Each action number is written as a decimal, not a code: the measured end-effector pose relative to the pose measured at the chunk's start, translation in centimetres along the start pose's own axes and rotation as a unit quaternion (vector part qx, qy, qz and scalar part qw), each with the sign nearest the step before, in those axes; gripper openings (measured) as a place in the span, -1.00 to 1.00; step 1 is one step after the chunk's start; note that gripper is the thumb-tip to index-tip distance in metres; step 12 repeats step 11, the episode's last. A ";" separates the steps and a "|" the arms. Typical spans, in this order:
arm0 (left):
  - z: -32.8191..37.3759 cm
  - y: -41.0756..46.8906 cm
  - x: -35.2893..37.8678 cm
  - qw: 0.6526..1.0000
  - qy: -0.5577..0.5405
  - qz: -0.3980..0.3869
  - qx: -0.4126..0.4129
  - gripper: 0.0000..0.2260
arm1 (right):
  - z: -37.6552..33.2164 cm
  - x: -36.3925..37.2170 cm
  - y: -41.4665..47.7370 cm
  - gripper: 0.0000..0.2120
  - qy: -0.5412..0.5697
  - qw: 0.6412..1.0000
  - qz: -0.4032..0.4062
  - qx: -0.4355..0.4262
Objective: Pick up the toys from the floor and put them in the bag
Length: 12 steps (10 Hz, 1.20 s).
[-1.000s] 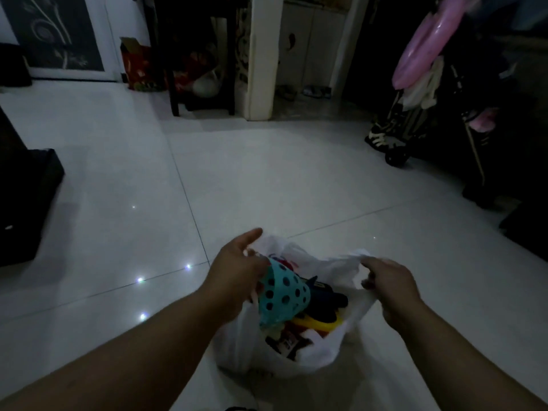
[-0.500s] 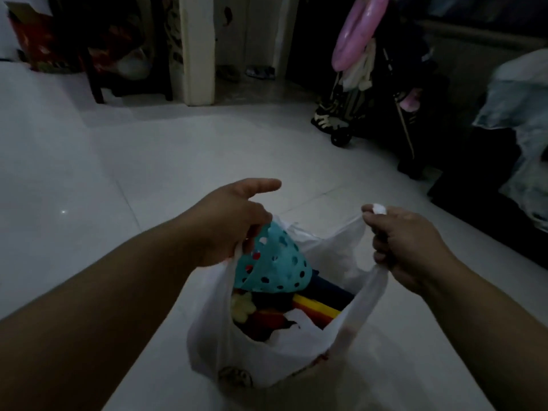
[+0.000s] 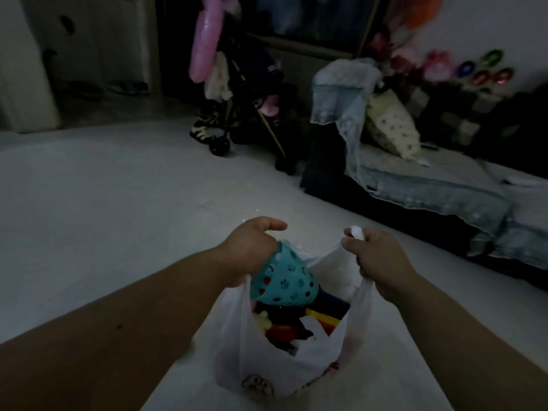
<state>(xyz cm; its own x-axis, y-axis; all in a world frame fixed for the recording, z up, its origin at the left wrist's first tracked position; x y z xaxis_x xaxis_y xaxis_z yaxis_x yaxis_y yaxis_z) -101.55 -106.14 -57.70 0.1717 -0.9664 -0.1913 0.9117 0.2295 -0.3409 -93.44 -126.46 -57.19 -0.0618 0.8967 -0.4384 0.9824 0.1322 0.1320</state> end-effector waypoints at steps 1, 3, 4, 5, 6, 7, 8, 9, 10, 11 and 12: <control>1.0 2.5 5.6 1.000 -0.026 -0.009 0.009 -0.61 | 3.4 -4.6 1.1 -0.72 -0.043 0.999 0.013 -0.007; -1.1 7.4 13.7 0.999 -0.016 -0.003 0.029 -0.61 | 12.9 -10.3 2.3 -0.70 -0.054 0.997 0.045 0.018; -3.6 9.0 16.0 0.999 0.025 0.022 0.027 -0.61 | 17.8 -10.9 1.8 -0.72 -0.014 0.998 0.041 0.049; -5.3 9.7 17.4 0.998 0.058 0.028 0.004 -0.65 | 20.7 -11.1 1.7 -0.80 0.002 0.994 0.048 0.103; -6.2 9.5 18.8 0.997 0.081 0.007 0.017 -0.67 | 21.5 -10.7 1.9 -0.83 0.037 0.992 0.031 0.119; -6.3 9.4 19.4 0.996 0.084 -0.003 0.021 -0.64 | 21.7 -10.0 1.8 -0.85 0.020 0.991 0.010 0.130; -6.6 9.0 19.9 0.997 0.074 -0.012 0.009 -0.63 | 22.3 -9.8 1.8 -0.87 0.034 0.988 0.009 0.153; -7.0 8.2 20.5 0.997 0.069 -0.037 -0.002 -0.58 | 22.5 -9.6 1.8 -0.81 -0.002 0.984 -0.015 0.179; -7.1 7.8 20.5 0.994 0.101 -0.035 0.004 -0.45 | 22.7 -9.7 2.0 -0.42 -0.085 0.976 -0.031 0.196; -6.8 7.9 20.1 0.988 0.150 -0.029 0.020 -0.35 | 21.1 -10.9 1.7 -0.13 -0.269 0.943 -0.031 0.195; -6.8 7.9 20.1 0.988 0.150 -0.029 0.020 -0.35 | 21.1 -10.9 1.7 -0.13 -0.269 0.943 -0.031 0.195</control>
Point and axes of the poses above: each hand's wrist, its own y-axis towards the middle knuckle, its own x-axis out of the palm, z = x × y, the point moved 7 cm from there along y, towards the middle knuckle, and after that the axes turned 7 degrees about -x, right-handed, at the moved point
